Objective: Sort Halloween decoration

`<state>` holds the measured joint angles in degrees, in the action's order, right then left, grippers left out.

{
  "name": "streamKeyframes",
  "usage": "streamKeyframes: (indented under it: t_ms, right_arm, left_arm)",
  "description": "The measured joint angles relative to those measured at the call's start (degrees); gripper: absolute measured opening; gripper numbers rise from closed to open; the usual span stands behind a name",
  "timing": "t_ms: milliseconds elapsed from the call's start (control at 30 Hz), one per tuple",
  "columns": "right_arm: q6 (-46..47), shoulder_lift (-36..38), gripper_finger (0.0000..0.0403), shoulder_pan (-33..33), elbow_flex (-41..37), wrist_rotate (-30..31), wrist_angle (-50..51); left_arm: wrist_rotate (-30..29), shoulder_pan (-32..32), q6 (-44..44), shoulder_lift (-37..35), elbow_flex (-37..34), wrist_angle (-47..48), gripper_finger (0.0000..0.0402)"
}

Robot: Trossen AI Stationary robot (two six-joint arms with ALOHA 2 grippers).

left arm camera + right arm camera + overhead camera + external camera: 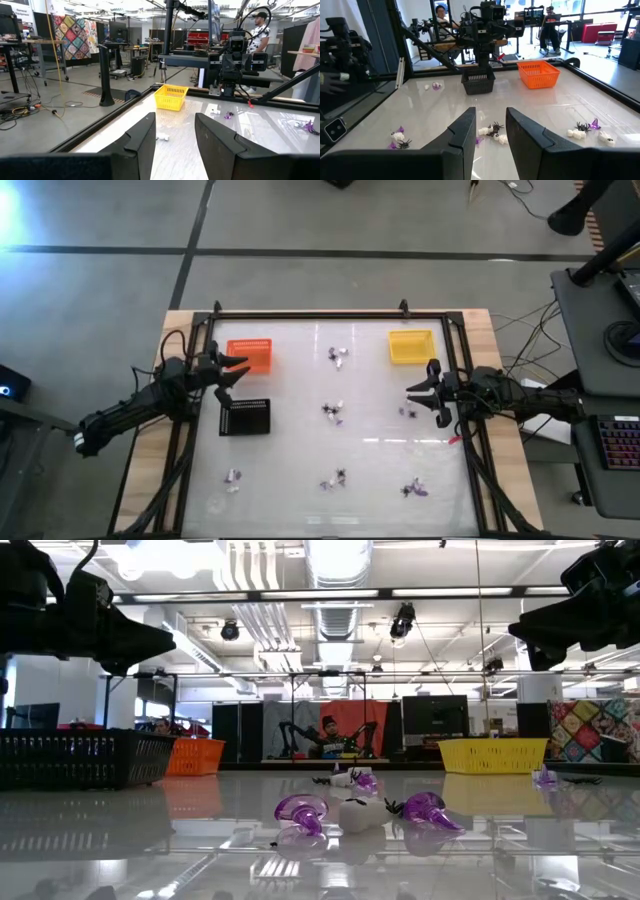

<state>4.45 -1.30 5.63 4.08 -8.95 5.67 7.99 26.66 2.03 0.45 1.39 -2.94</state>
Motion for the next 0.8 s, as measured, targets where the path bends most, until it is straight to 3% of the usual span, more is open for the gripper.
streamKeyframes:
  t_ms: [600, 800]
  right_arm:
    - [0.00, 0.01, 0.0098, 0.01, -0.01, 0.02, -0.01]
    - [0.00, 0.00, 0.0098, 0.02, -0.02, 0.00, 0.00]
  left_arm:
    - [-1.55, 0.00, 0.63, 0.22, -0.01, -0.15, 0.0120]
    - [-1.53, 0.01, 5.60, 0.29, 0.00, -0.51, 0.0120]
